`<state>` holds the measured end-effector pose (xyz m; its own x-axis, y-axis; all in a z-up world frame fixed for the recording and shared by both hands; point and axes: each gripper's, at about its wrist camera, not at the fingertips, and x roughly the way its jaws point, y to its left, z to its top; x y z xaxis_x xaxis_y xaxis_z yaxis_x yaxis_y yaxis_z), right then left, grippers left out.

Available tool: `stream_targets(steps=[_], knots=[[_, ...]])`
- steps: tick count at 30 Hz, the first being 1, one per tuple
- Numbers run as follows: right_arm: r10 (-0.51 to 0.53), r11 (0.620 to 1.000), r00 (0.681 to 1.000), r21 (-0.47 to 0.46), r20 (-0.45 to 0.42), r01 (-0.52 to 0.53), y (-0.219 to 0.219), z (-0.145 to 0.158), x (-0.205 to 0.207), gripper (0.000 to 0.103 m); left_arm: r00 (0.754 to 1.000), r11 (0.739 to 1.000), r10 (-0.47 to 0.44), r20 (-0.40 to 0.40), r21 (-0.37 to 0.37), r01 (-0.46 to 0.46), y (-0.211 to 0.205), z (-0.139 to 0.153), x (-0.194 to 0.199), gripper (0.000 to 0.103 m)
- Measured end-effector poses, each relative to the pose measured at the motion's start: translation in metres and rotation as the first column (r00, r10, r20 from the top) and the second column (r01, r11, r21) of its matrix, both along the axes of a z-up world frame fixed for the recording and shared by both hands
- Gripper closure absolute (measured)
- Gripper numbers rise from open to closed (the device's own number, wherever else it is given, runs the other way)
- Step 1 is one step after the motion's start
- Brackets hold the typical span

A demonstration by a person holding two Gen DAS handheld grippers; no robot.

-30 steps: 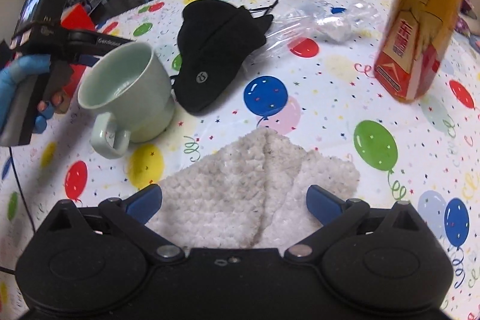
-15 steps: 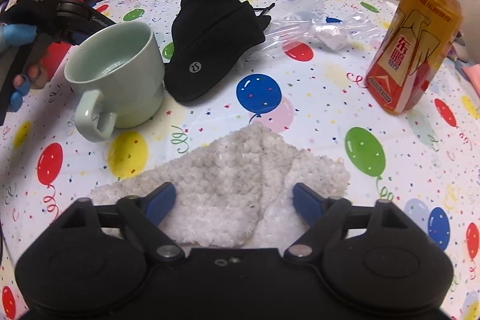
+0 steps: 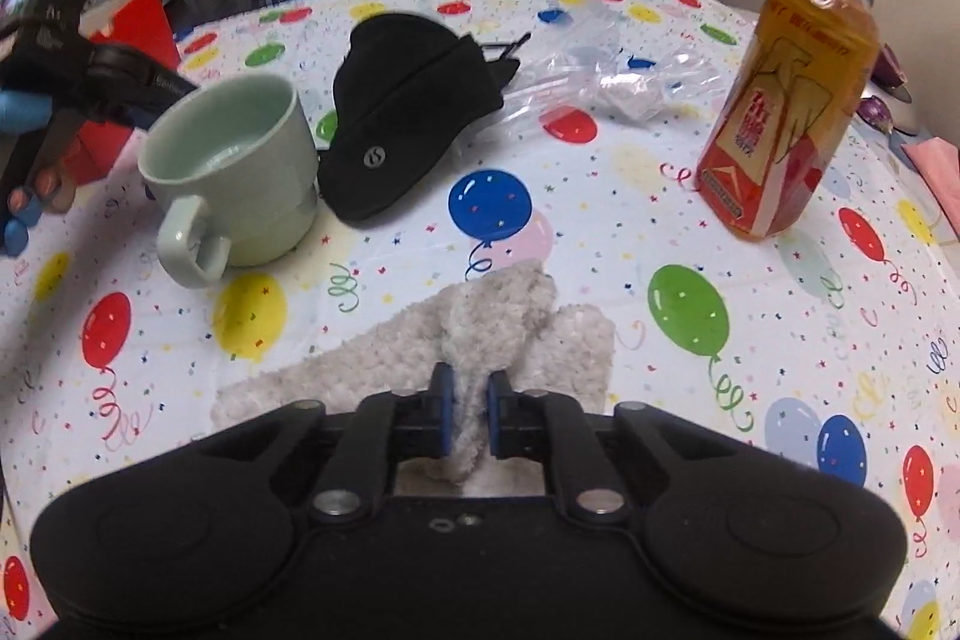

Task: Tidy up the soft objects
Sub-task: 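Grasp the yellow cloth with the left gripper while the right gripper grasps the white knitted cloth, then lift and carry the yellow cloth and white knitted cloth with both grippers toward the box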

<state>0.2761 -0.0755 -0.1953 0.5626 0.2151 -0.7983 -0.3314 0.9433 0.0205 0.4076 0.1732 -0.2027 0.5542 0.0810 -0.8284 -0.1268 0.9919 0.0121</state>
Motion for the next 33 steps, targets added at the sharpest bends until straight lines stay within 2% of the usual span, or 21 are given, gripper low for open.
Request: stream_targets(steps=[16, 24, 33], knots=[[0.042, 0.991, 0.995, 0.12, 0.089, -0.052, -0.03, 0.068, -0.042, 0.096, 1.0, 0.997, -0.01, 0.024, -0.079, 0.011, -0.004, 0.032, -0.062, 0.066], [0.115, 0.977, 0.985, 0.164, 0.129, -0.135, -0.024, 0.106, -0.058, 0.096, 0.999, 0.994, -0.014, 0.045, -0.106, 0.018, 0.006, 0.06, -0.099, 0.066], [0.196, 0.944, 0.966, 0.234, 0.167, -0.232, -0.001, 0.149, -0.06, 0.096, 0.998, 0.992, 0.017, 0.066, -0.125, -0.008, 0.032, 0.102, -0.132, 0.066]])
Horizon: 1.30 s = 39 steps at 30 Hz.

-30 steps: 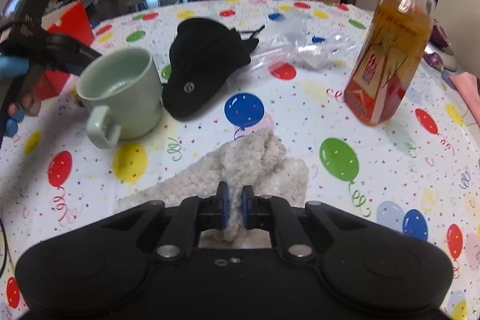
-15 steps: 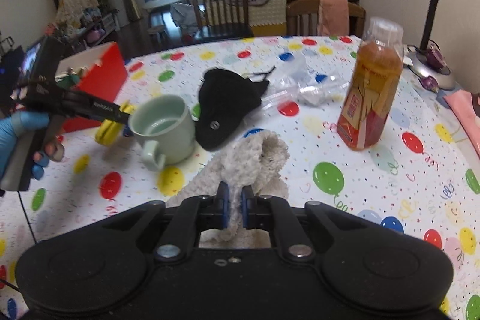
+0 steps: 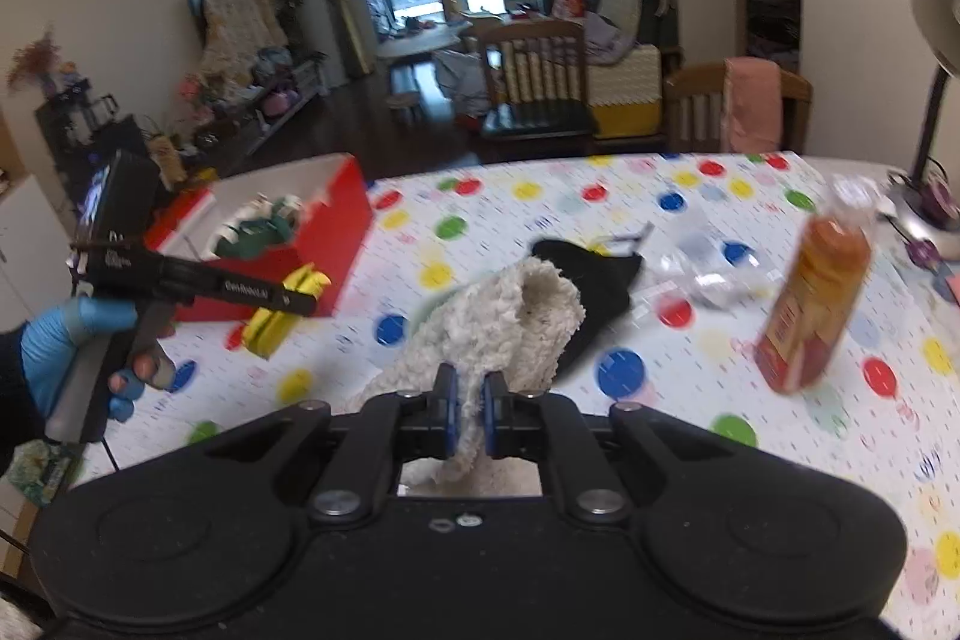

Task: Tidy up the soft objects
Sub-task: 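Lift and carry the yellow cloth and white knitted cloth with both grippers toward the box, then lower the yellow cloth and white knitted cloth into the box and open both grippers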

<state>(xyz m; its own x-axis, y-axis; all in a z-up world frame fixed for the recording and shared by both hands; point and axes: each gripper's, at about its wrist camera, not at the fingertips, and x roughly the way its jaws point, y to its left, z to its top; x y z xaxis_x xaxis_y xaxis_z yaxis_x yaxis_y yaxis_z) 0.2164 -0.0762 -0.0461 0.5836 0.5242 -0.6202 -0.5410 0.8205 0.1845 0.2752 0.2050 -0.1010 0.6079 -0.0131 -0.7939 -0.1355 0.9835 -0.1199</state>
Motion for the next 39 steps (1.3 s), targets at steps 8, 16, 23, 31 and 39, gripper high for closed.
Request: stream_targets(steps=[8, 16, 23, 31, 39], knots=[[0.099, 0.995, 0.995, 0.032, 0.009, -0.099, 0.039, 0.031, 0.015, 0.096, 0.999, 0.999, 0.033, -0.001, 0.001, -0.033, 0.032, 0.03, -0.023, 0.066], [0.212, 0.976, 0.977, 0.042, 0.005, -0.212, 0.095, 0.056, 0.031, 0.096, 0.996, 0.997, 0.075, 0.045, 0.02, -0.076, 0.074, 0.064, -0.041, 0.066], [0.286, 0.958, 0.958, 0.022, 0.02, -0.286, 0.152, 0.075, 0.048, 0.096, 0.992, 0.99, 0.114, 0.059, 0.072, -0.118, 0.117, 0.085, -0.047, 0.065], [0.343, 0.939, 0.937, 0.001, 0.063, -0.343, 0.221, 0.087, 0.067, 0.096, 0.988, 0.983, 0.142, 0.054, 0.112, -0.147, 0.162, 0.088, -0.04, 0.066], [0.349, 0.937, 0.933, -0.053, 0.085, -0.346, 0.286, 0.078, 0.086, 0.096, 0.987, 0.975, 0.16, 0.035, 0.15, -0.163, 0.204, 0.064, -0.02, 0.066]])
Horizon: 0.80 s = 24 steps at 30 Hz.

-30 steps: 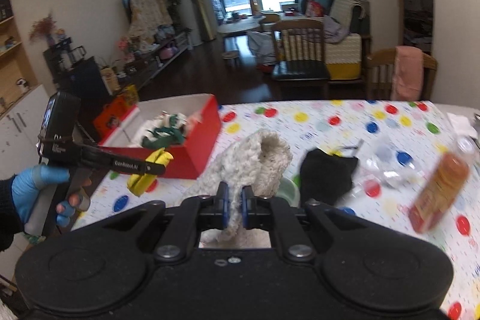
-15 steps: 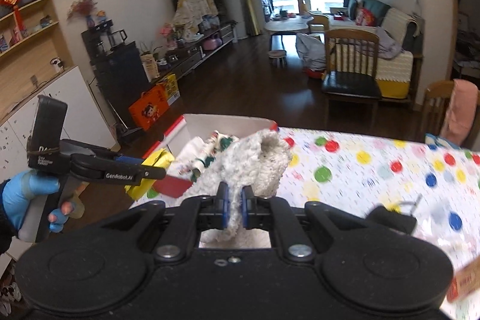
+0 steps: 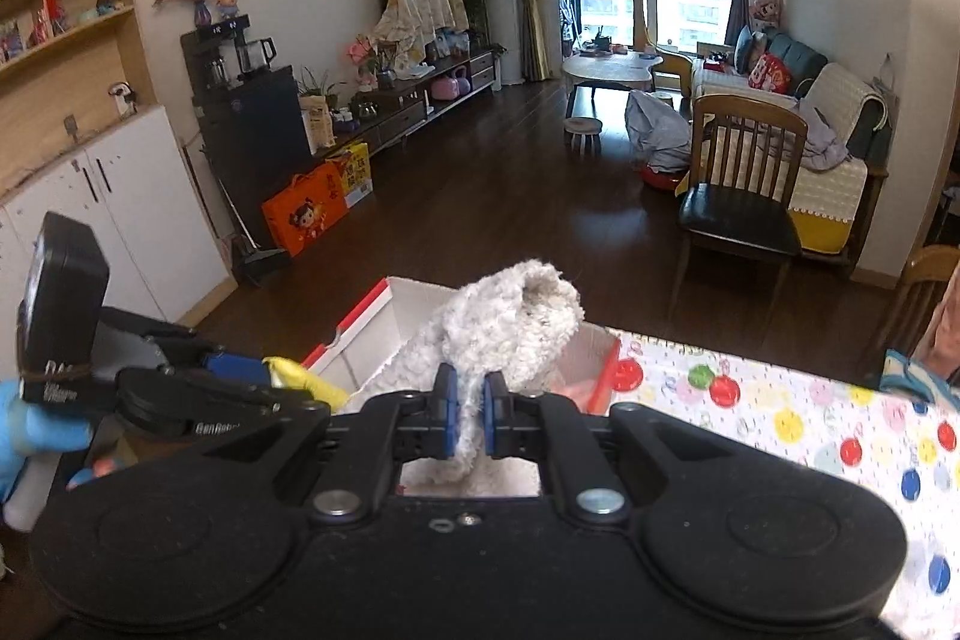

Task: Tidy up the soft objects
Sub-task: 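Lower the yellow cloth and white knitted cloth into the box and open both grippers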

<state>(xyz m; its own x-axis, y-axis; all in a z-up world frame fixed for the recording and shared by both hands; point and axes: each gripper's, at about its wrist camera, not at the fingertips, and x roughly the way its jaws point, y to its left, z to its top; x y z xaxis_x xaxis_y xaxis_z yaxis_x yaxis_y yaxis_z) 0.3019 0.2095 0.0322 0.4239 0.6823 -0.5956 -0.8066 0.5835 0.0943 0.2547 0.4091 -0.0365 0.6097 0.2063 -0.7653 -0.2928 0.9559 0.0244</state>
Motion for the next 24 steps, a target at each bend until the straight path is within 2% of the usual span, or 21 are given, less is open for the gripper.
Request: stream_targets(steps=[7, 11, 24], knots=[[-0.033, 0.999, 0.999, -0.043, 0.009, 0.033, 0.054, -0.016, 0.03, 0.096, 1.0, 0.999, 0.008, -0.008, -0.039, -0.009, 0.028, -0.015, 0.025, 0.066], [-0.04, 0.997, 0.999, -0.07, -0.001, 0.04, 0.075, -0.038, 0.04, 0.096, 1.0, 0.999, -0.006, -0.022, -0.045, 0.005, 0.037, -0.026, 0.037, 0.066], [-0.116, 0.986, 0.984, -0.137, -0.133, 0.098, 0.1, -0.099, 0.066, 0.096, 0.997, 0.996, 0.031, -0.064, -0.085, -0.037, 0.059, -0.064, 0.081, 0.069]])
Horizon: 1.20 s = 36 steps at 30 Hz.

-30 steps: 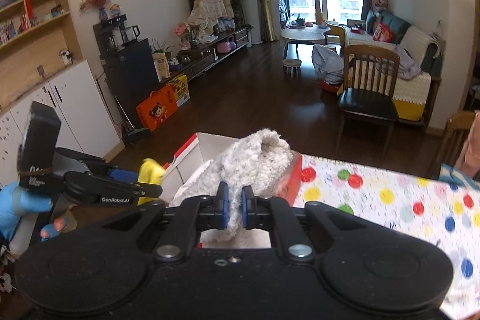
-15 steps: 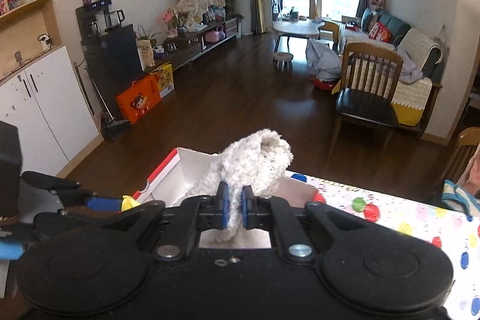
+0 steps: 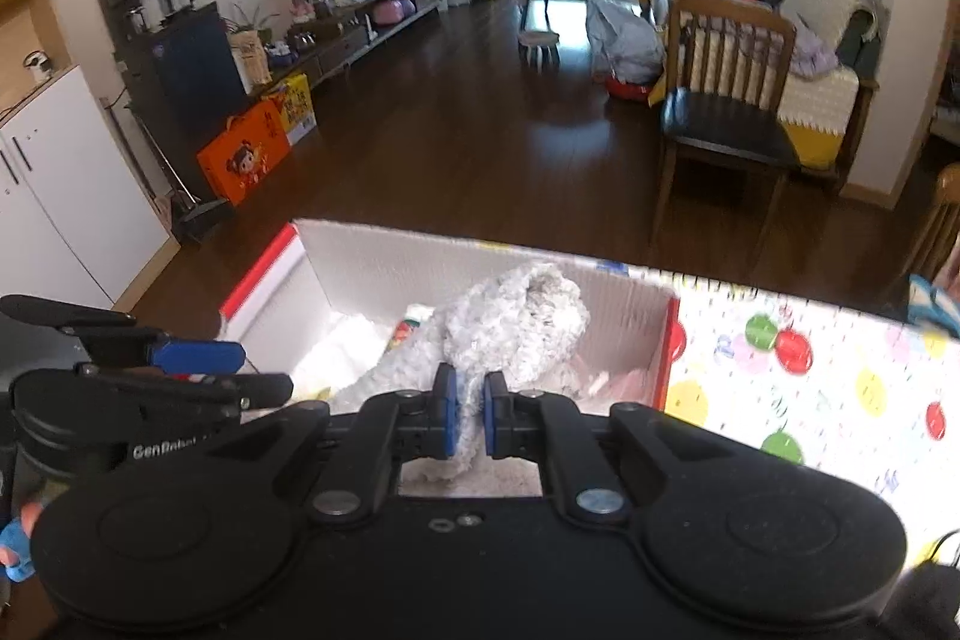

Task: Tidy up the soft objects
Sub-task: 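Lower the yellow cloth and white knitted cloth into the box and open both grippers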

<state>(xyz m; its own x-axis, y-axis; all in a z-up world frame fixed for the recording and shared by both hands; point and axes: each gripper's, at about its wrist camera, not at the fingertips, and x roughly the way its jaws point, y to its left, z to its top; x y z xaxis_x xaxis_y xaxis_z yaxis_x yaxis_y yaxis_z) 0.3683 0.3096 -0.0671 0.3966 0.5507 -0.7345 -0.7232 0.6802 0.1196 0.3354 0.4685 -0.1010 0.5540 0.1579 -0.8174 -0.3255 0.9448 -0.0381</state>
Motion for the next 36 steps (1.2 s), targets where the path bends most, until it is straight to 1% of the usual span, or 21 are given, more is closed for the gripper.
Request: stream_targets(steps=[4, 9, 13, 17, 20, 22, 24, 29, 36], knots=[[-0.018, 0.999, 0.999, -0.039, -0.047, 0.016, 0.006, -0.017, 0.002, 0.095, 1.0, 0.999, 0.019, -0.017, -0.033, -0.02, 0.005, -0.011, 0.003, 0.069], [-0.033, 0.998, 0.995, -0.061, -0.092, 0.028, 0.005, -0.033, 0.0, 0.094, 0.999, 0.998, 0.016, -0.027, -0.058, -0.018, 0.005, -0.021, 0.0, 0.069], [-0.023, 0.998, 0.993, -0.057, -0.115, 0.017, 0.002, -0.033, -0.003, 0.085, 1.0, 0.997, 0.013, -0.022, -0.077, -0.015, 0.003, -0.023, -0.004, 0.069], [-0.019, 0.998, 0.994, -0.061, -0.112, 0.012, -0.002, -0.028, -0.007, 0.08, 1.0, 0.996, 0.008, -0.018, -0.091, -0.009, 0.001, -0.023, -0.008, 0.067], [-0.022, 0.999, 0.994, -0.045, -0.109, 0.017, -0.007, -0.022, -0.009, 0.075, 1.0, 0.996, 0.003, -0.006, -0.084, -0.003, -0.004, -0.019, -0.013, 0.059], [-0.019, 0.999, 0.994, -0.028, -0.108, 0.016, -0.011, -0.016, -0.013, 0.071, 1.0, 0.998, -0.001, 0.004, -0.069, 0.001, -0.007, -0.014, -0.016, 0.046], [-0.016, 1.0, 0.995, -0.017, -0.098, 0.014, -0.012, -0.01, -0.015, 0.069, 1.0, 0.998, -0.002, 0.02, -0.056, 0.003, -0.01, -0.008, -0.019, 0.042], [-0.004, 1.0, 0.997, 0.01, -0.073, 0.005, -0.022, 0.009, -0.025, 0.065, 0.999, 0.999, -0.011, 0.052, -0.042, 0.013, -0.017, 0.009, -0.028, 0.041], [0.01, 0.998, 0.999, 0.064, -0.033, -0.008, -0.043, 0.036, -0.049, 0.053, 0.995, 0.999, -0.05, 0.092, -0.006, 0.05, -0.035, 0.034, -0.044, 0.041]])
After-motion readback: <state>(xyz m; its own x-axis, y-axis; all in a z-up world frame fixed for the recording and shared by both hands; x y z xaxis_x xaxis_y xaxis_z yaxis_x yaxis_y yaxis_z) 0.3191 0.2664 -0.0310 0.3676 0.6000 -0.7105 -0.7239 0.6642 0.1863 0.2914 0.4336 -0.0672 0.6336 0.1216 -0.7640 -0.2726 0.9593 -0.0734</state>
